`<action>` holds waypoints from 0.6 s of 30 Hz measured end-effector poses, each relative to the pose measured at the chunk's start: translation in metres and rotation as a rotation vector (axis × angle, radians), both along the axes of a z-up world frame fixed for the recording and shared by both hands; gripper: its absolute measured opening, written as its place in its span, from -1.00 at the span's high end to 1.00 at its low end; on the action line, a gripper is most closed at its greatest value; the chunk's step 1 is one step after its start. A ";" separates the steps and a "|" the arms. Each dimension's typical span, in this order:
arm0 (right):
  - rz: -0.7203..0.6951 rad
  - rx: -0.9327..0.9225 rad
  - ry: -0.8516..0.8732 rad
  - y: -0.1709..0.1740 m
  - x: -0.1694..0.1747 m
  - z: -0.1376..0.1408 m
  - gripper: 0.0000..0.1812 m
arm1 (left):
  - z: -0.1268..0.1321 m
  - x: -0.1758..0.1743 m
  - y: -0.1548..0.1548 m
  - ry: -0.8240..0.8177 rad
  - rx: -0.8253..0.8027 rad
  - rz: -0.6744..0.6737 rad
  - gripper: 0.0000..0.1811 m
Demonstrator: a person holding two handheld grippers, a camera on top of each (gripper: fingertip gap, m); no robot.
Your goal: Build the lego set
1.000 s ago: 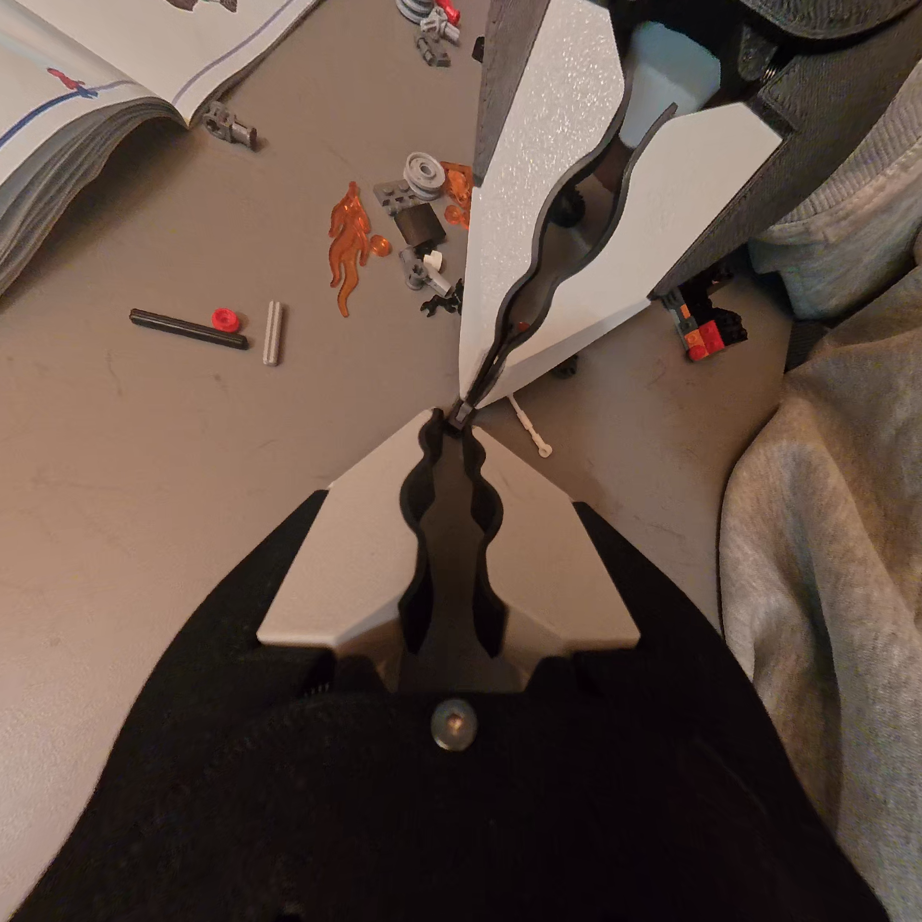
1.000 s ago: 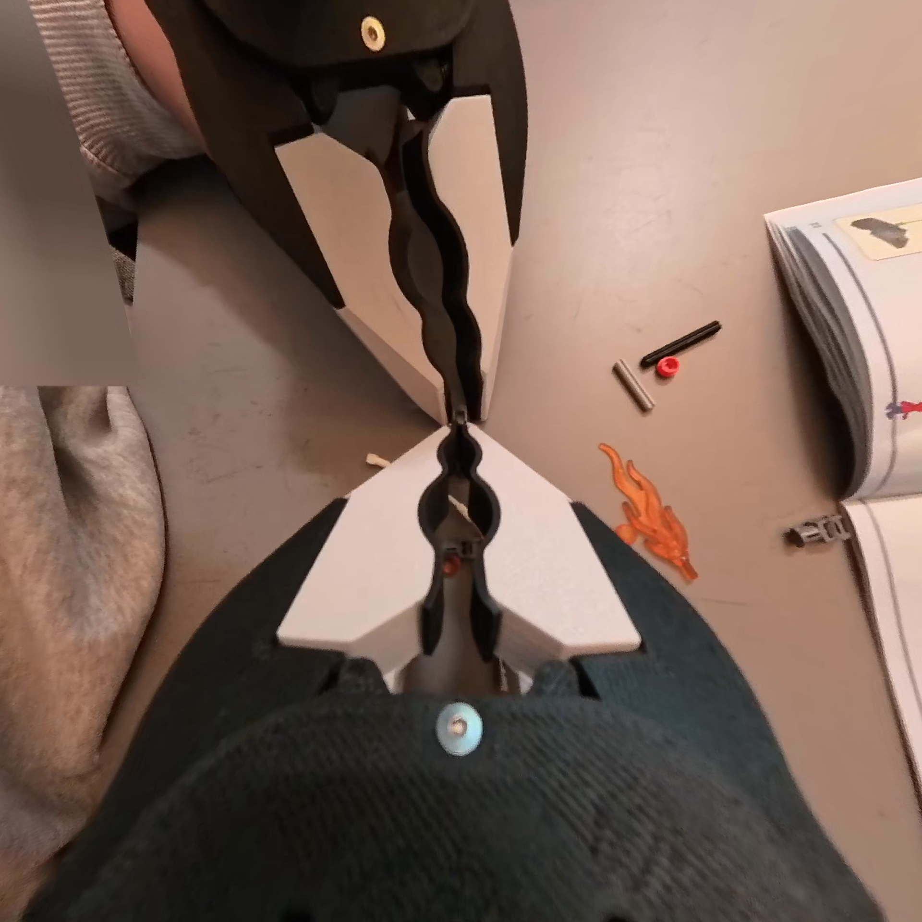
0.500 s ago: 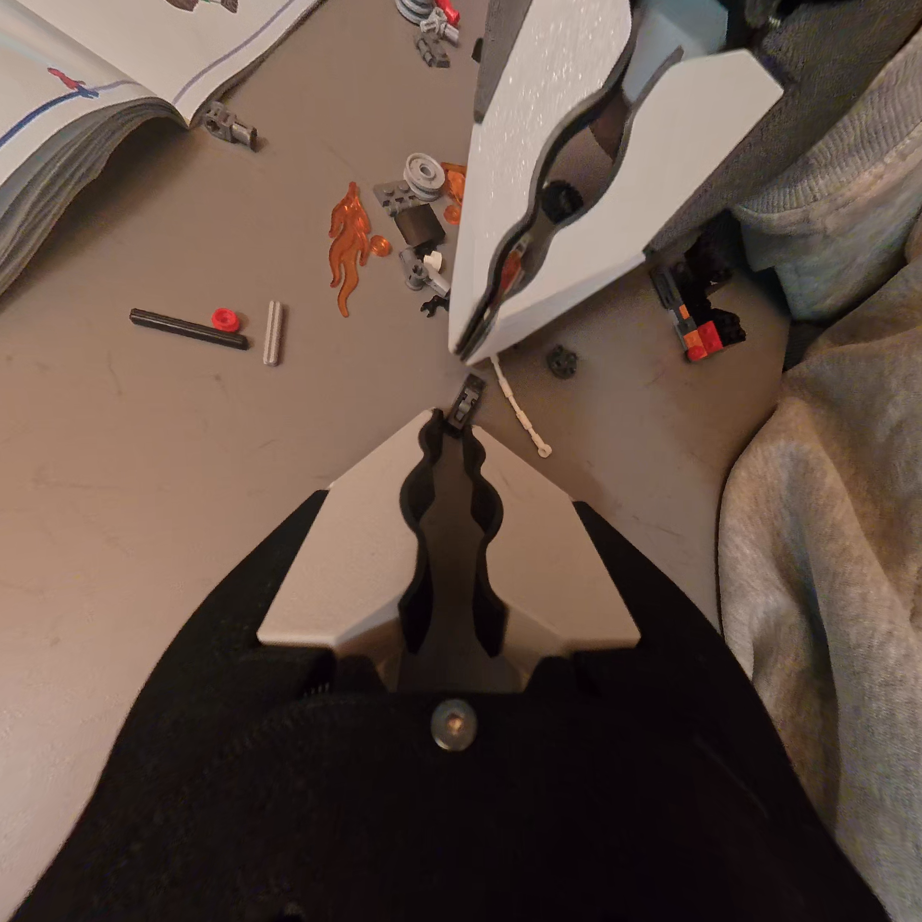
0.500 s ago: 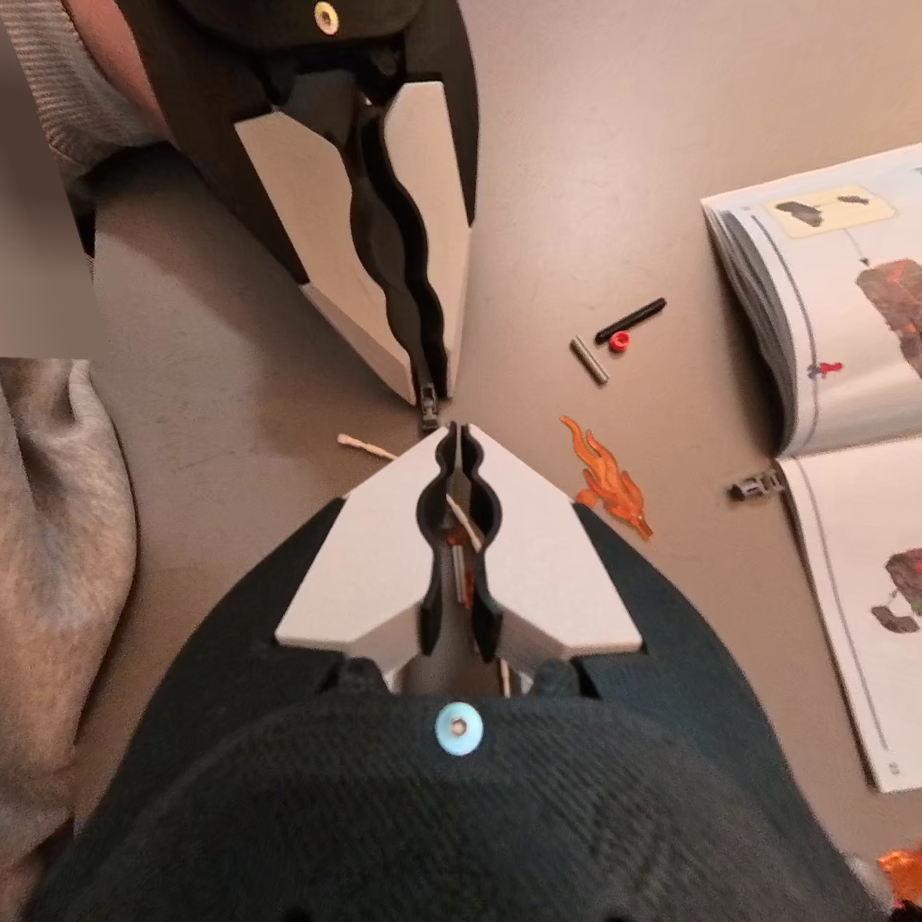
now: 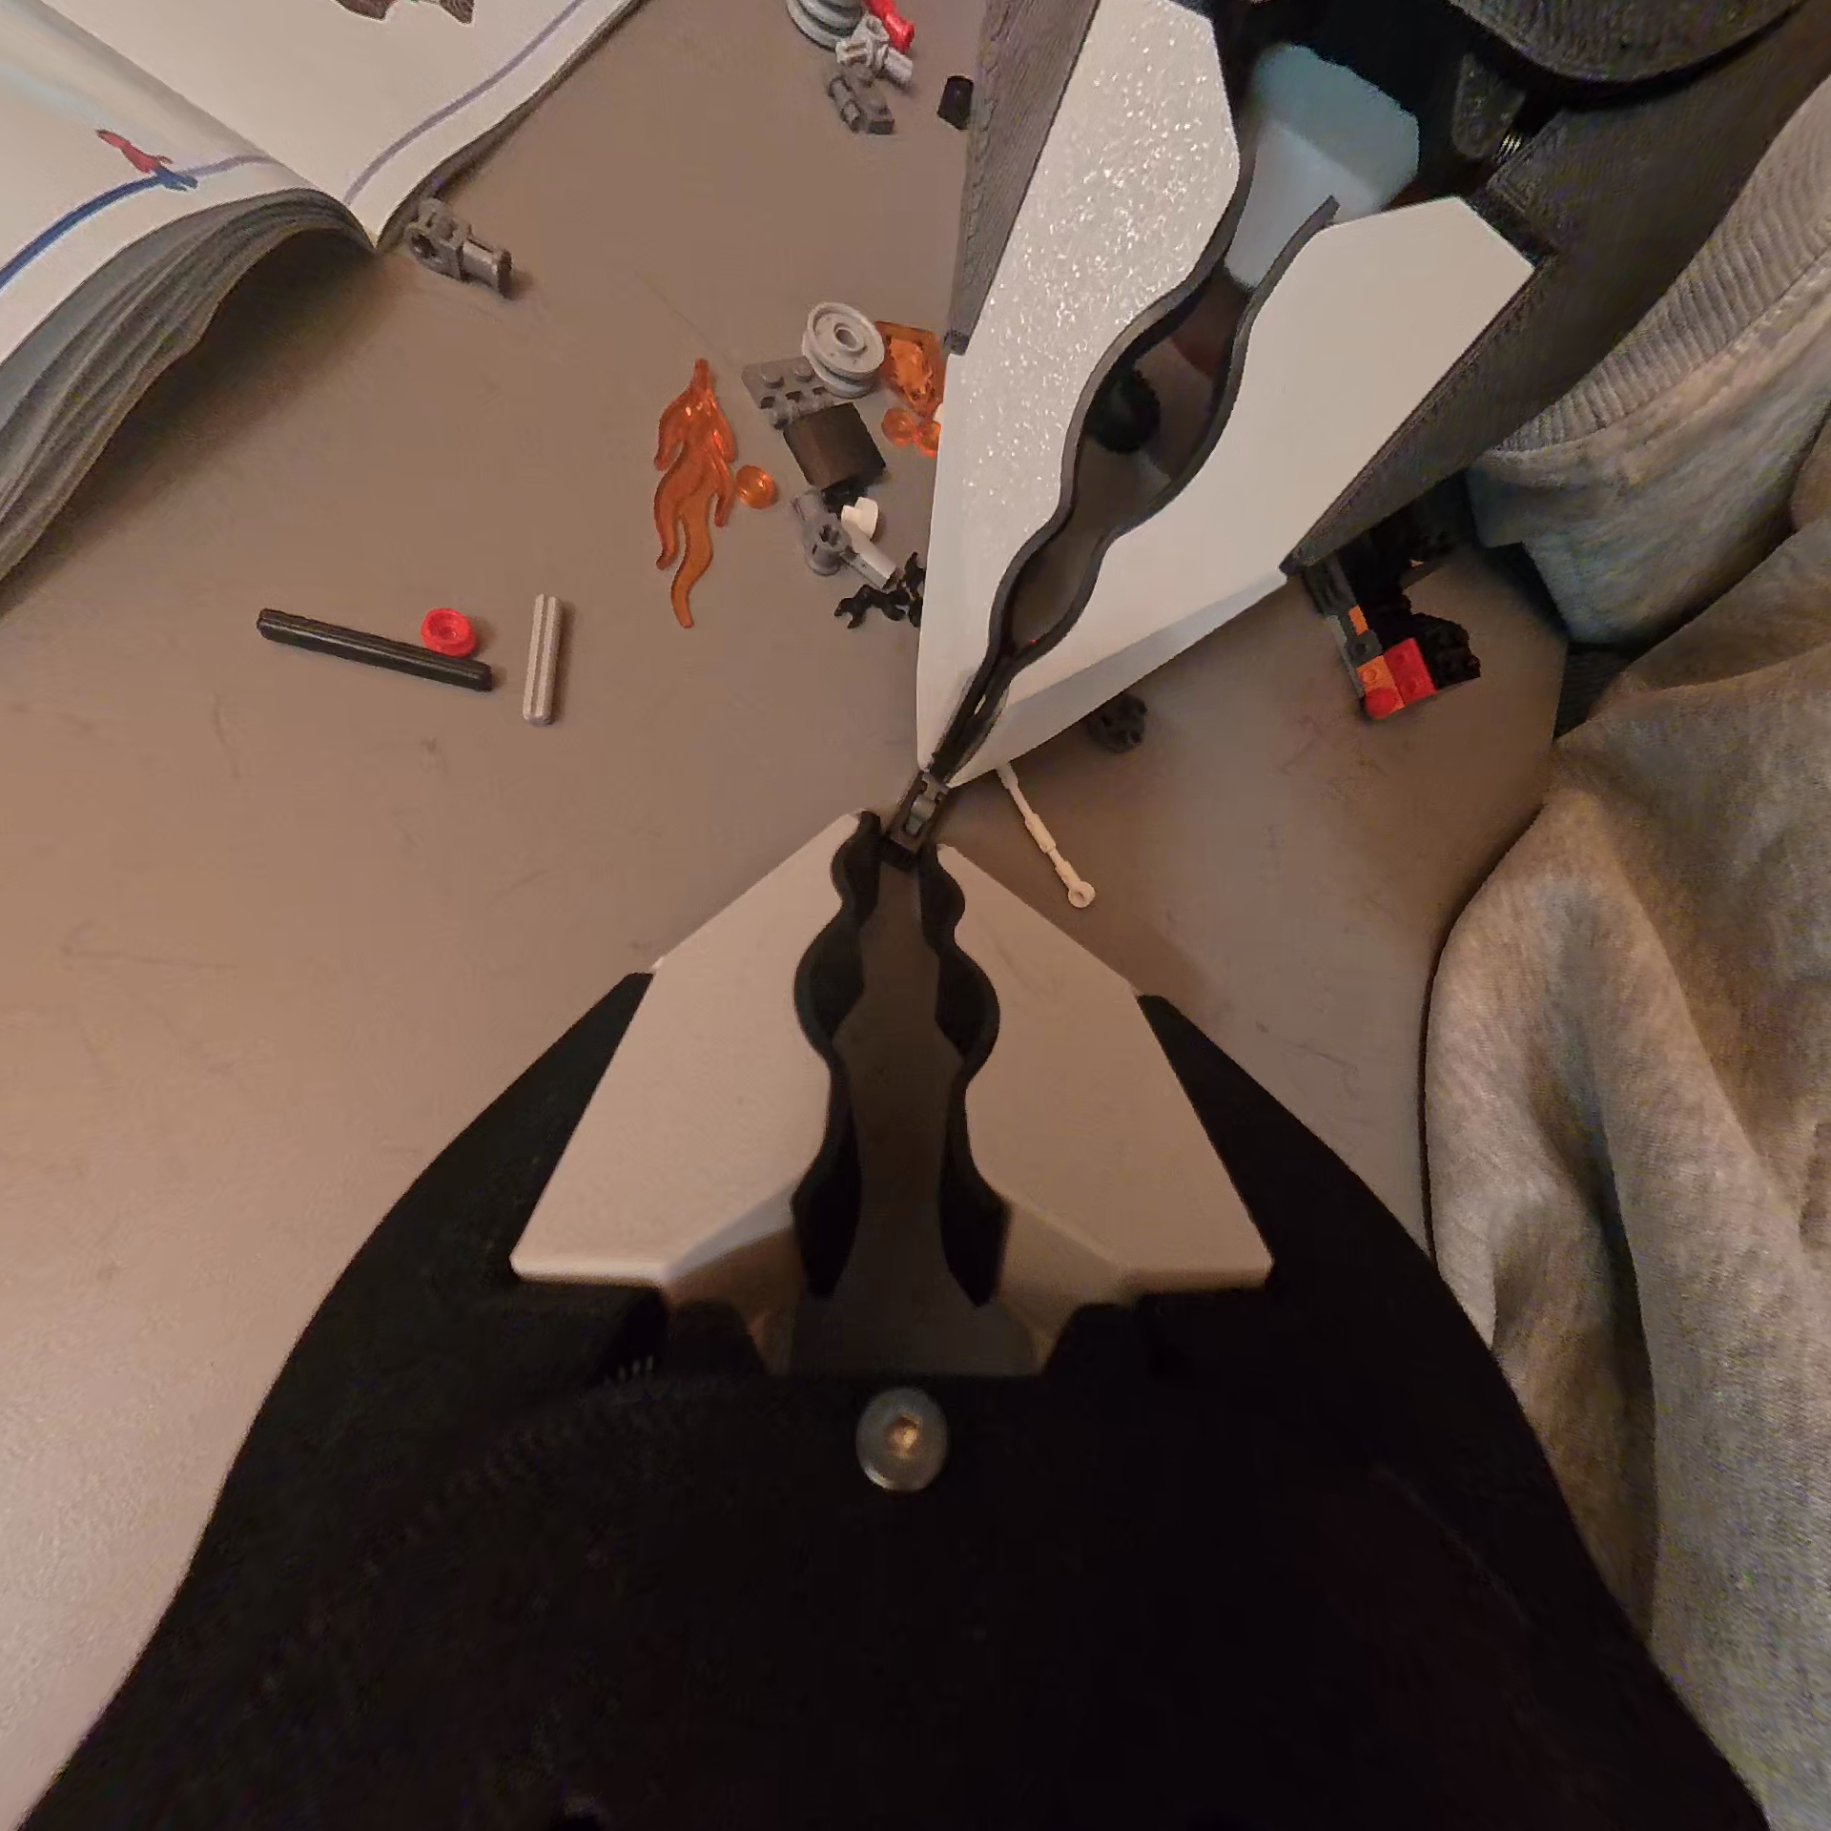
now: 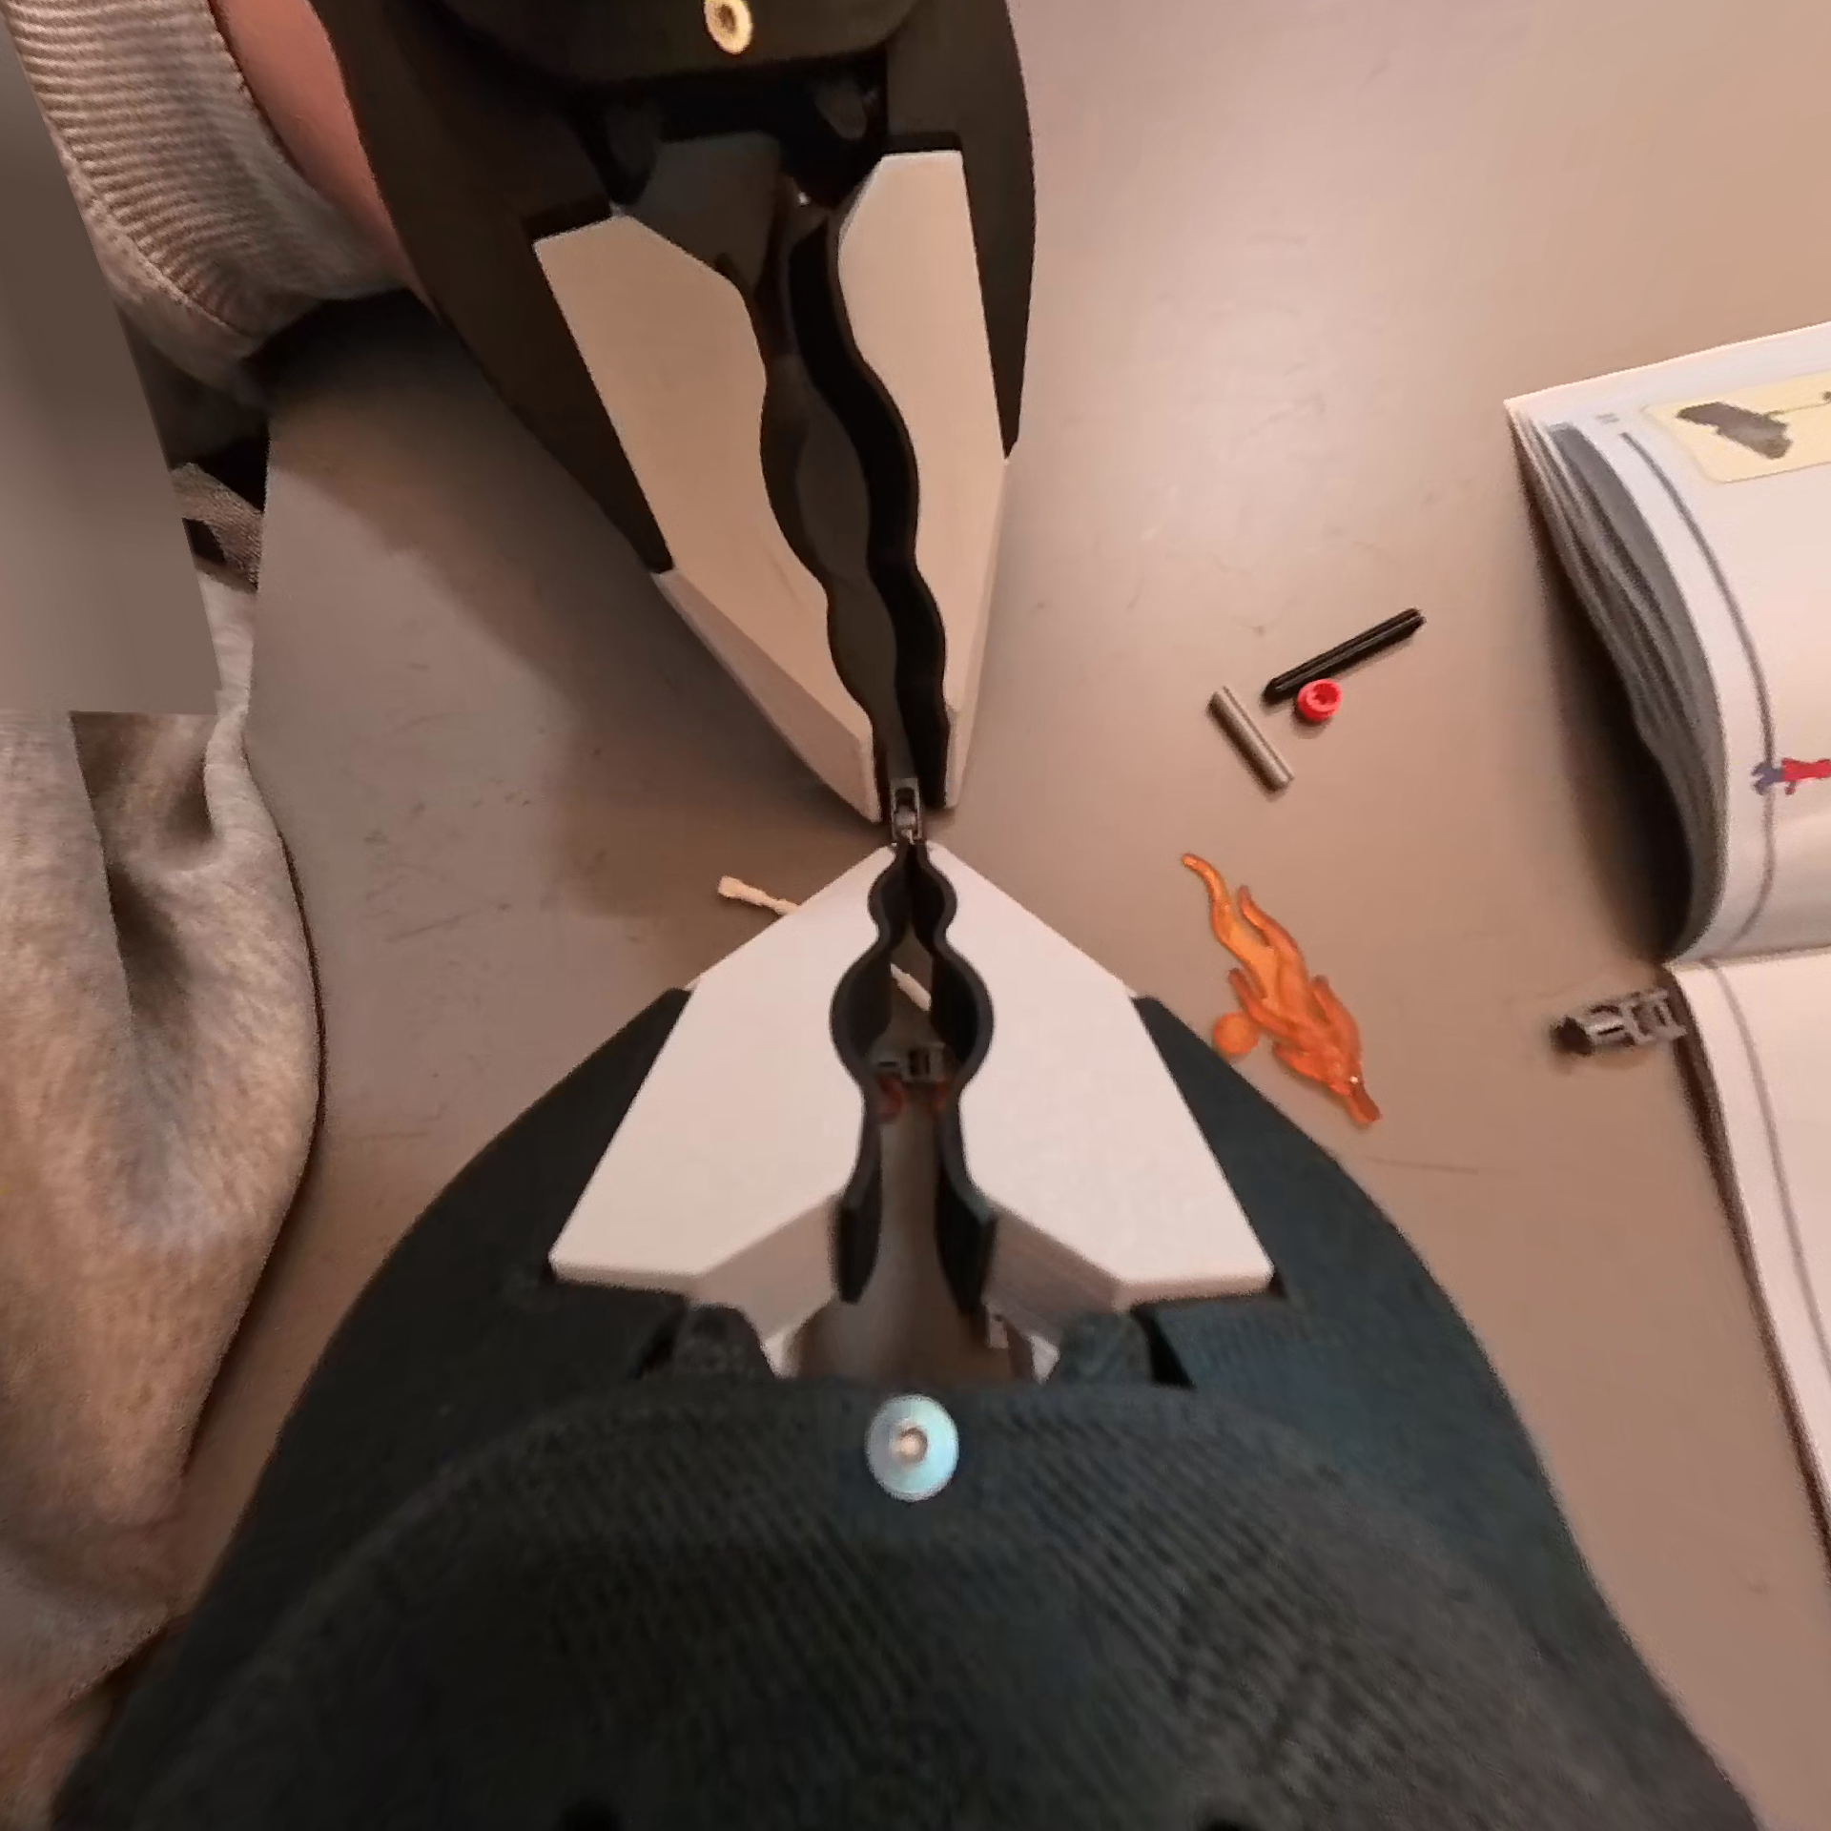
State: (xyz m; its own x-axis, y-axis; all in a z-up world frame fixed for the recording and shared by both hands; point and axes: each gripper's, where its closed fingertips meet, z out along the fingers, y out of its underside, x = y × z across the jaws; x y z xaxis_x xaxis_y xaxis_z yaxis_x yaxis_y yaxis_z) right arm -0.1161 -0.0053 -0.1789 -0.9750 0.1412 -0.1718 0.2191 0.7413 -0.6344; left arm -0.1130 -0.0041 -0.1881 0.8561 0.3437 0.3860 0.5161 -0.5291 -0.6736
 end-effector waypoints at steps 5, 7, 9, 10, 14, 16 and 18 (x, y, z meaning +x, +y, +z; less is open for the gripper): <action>-0.024 0.008 -0.021 0.000 0.000 0.000 1.00 | 0.000 0.000 0.000 0.004 -0.003 -0.001 0.93; -0.024 0.032 0.001 0.000 0.000 -0.001 1.00 | 0.000 0.000 0.000 0.007 -0.005 -0.001 0.93; -0.027 0.059 0.014 0.000 0.001 -0.001 1.00 | 0.000 0.000 0.000 0.006 -0.005 0.001 0.93; -0.030 0.071 0.017 0.000 0.001 -0.001 1.00 | 0.000 0.000 0.000 0.006 -0.005 0.001 0.93; -0.033 0.091 0.025 0.000 0.001 -0.001 1.00 | 0.000 0.000 0.000 0.008 -0.006 0.002 0.93; -0.035 0.095 0.029 0.000 0.001 -0.001 1.00 | 0.000 0.000 0.000 0.010 -0.007 0.002 0.93; -0.021 0.090 0.054 0.000 0.001 -0.001 1.00 | 0.000 0.000 0.000 0.012 -0.007 0.002 0.93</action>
State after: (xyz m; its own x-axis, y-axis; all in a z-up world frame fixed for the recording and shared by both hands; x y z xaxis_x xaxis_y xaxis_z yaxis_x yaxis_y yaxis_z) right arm -0.1152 -0.0051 -0.1802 -0.9791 0.1743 -0.1050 0.2028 0.7917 -0.5763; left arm -0.1134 -0.0044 -0.1884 0.8600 0.3484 0.3729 0.5090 -0.5330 -0.6759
